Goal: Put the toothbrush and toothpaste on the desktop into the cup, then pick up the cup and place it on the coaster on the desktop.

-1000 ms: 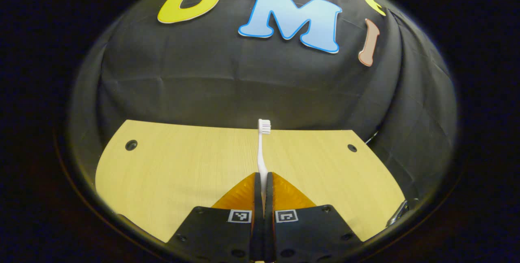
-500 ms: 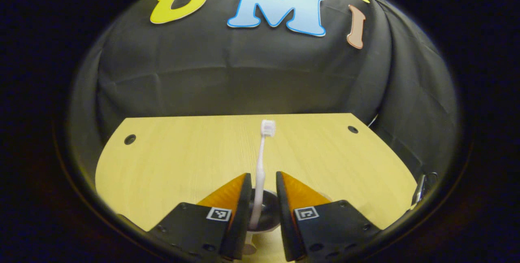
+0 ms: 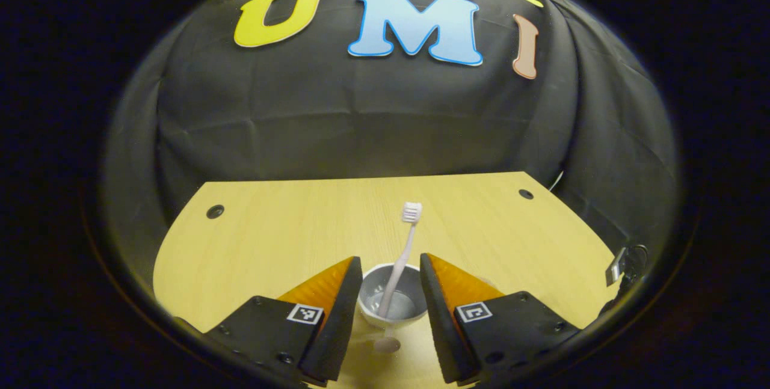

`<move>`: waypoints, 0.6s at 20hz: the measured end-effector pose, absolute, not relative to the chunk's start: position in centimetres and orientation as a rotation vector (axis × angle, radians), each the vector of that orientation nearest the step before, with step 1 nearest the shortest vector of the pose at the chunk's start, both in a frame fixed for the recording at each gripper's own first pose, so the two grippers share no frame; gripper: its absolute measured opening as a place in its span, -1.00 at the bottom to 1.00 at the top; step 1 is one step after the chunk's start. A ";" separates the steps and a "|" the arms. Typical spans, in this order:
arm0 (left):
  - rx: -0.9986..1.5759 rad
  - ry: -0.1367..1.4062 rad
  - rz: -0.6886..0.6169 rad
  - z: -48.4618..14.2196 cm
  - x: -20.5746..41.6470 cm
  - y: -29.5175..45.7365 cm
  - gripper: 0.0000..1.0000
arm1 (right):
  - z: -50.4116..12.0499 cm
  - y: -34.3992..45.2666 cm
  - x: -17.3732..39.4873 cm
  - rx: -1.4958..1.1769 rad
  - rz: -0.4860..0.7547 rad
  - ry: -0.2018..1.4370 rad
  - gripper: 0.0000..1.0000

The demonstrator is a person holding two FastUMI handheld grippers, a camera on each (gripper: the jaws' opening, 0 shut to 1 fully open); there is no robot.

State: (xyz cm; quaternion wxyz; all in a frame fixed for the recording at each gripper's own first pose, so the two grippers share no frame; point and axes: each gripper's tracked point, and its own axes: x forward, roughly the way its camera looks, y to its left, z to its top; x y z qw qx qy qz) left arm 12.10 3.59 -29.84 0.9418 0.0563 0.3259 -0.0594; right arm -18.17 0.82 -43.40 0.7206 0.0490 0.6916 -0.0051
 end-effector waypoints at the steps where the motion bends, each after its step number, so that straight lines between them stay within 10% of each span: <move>1: 0.115 0.660 -0.118 -29.4 11.7 3.9 0.31 | -43.0 0.8 -17.6 0.100 -0.017 1.516 -0.82; 12: 0.125 0.693 -0.051 -27.3 5.8 11.6 0.32 | -33.2 8.0 -0.6 0.345 0.071 1.159 -0.82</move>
